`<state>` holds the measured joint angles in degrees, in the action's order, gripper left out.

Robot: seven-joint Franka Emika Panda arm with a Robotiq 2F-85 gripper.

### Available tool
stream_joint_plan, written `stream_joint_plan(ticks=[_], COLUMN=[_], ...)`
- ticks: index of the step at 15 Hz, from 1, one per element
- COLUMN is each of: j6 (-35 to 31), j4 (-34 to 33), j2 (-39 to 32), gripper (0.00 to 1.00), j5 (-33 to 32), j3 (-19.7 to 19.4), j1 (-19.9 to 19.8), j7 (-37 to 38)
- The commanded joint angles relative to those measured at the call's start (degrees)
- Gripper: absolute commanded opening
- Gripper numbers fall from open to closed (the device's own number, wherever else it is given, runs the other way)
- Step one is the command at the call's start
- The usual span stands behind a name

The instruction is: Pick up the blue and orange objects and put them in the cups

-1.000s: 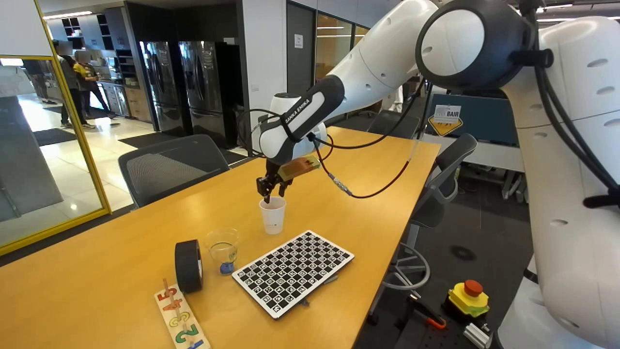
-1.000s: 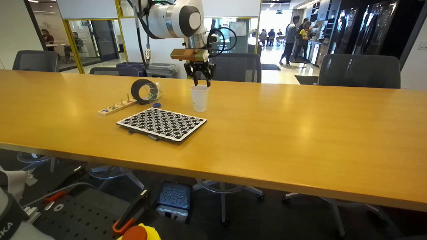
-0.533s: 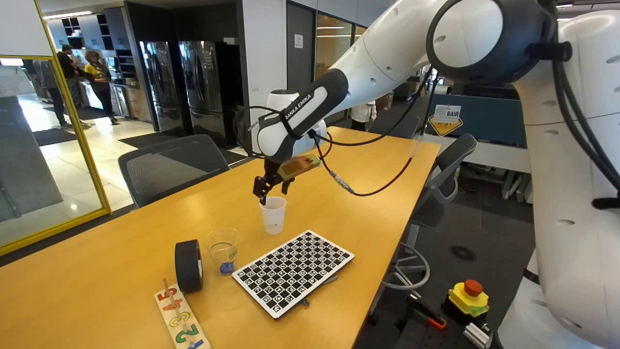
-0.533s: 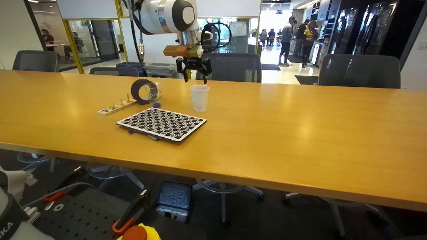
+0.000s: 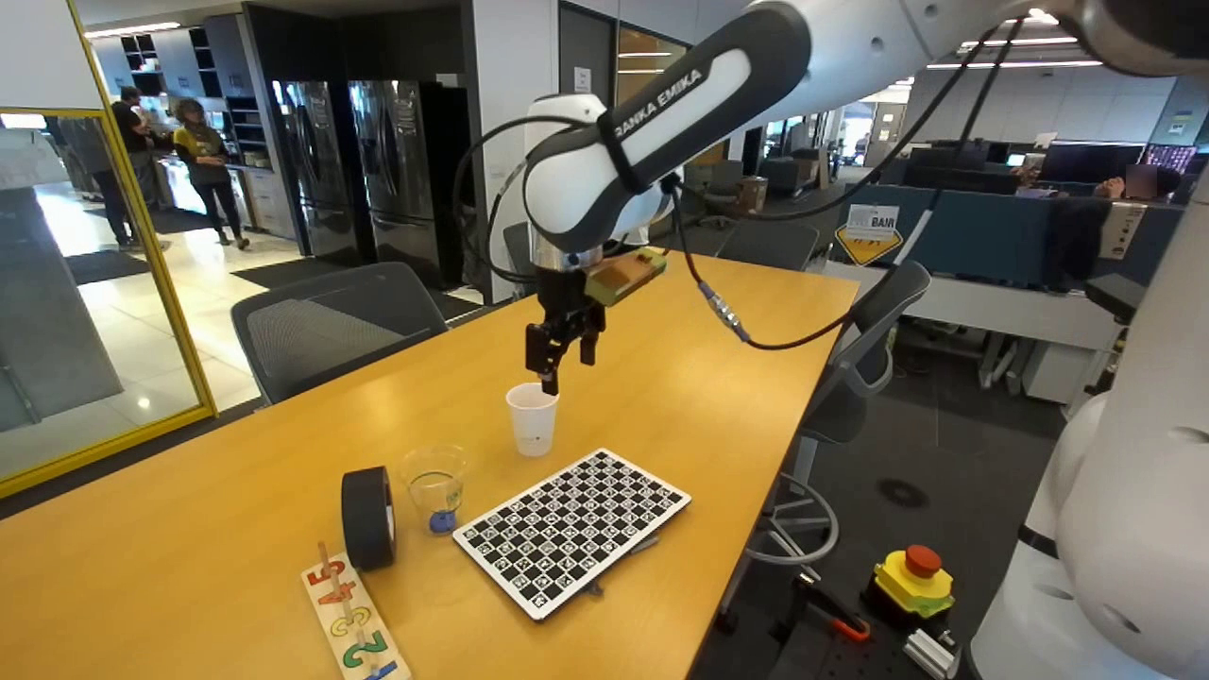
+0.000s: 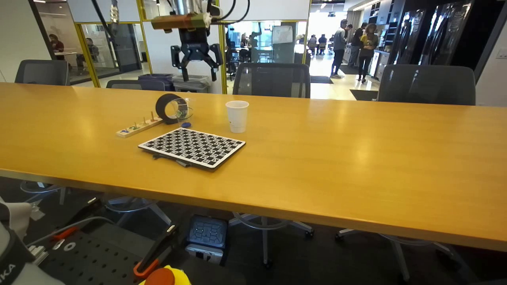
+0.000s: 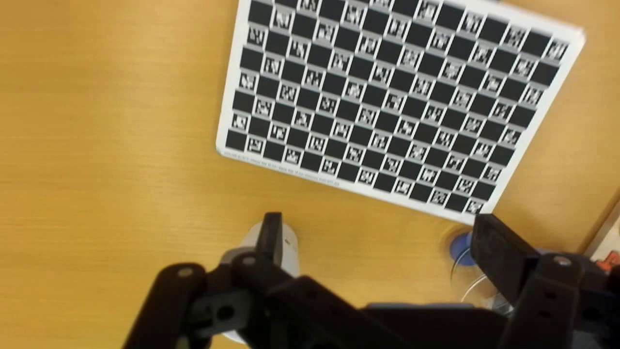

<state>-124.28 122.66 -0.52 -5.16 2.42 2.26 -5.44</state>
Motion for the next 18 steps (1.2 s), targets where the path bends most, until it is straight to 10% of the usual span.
stream_joint_plan(ticks=[1,18], j6=[8.77,19.89], j4=[7.82,33.34], j2=[13.71,57.96], gripper=[1.00,1.00], j5=[-2.60,2.19], j3=[1.12,-3.19], j1=[1.05,2.85], j7=[-0.72,-2.80])
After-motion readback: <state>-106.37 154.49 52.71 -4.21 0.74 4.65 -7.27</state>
